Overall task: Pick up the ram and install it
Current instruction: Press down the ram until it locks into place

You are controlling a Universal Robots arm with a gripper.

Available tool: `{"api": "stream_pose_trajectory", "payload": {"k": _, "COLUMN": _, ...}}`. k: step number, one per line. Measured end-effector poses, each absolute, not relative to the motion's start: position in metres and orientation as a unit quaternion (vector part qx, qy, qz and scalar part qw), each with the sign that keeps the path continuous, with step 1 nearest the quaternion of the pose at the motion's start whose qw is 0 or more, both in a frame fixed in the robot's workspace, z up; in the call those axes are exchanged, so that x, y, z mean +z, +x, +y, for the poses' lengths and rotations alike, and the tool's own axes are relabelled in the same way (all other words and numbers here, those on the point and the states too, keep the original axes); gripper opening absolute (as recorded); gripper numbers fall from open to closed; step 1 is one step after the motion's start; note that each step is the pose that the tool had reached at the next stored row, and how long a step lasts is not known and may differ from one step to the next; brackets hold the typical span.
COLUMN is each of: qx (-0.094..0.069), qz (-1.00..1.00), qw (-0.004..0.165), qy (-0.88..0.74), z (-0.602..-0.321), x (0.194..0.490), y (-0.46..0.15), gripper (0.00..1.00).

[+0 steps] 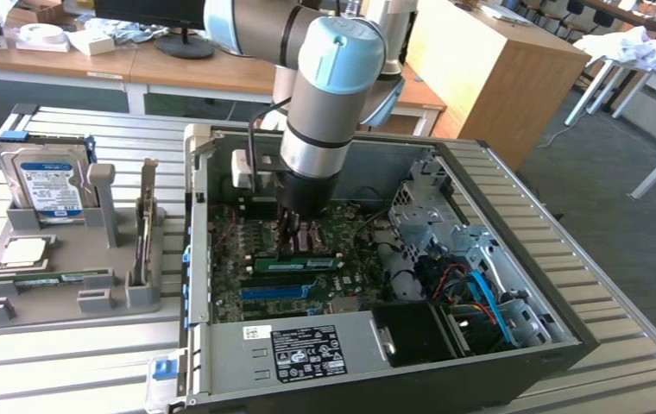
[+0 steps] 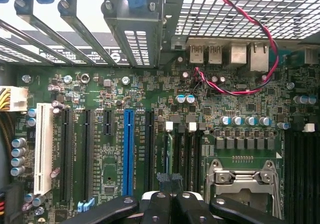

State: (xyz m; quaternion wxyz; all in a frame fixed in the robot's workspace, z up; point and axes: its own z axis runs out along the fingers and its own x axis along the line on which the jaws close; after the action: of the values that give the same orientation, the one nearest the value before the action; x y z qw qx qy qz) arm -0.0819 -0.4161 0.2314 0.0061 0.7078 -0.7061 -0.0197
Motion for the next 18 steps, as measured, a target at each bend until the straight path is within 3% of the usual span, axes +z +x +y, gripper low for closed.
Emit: {"api": "stream_pose_trajectory", "payload": {"k": 18, "qx": -0.020, "qz": -0.706, "qw": 0.006, "qy": 0.708, "z": -0.4162, "x": 0.2276, "y": -0.0820, "gripper": 0.10}}
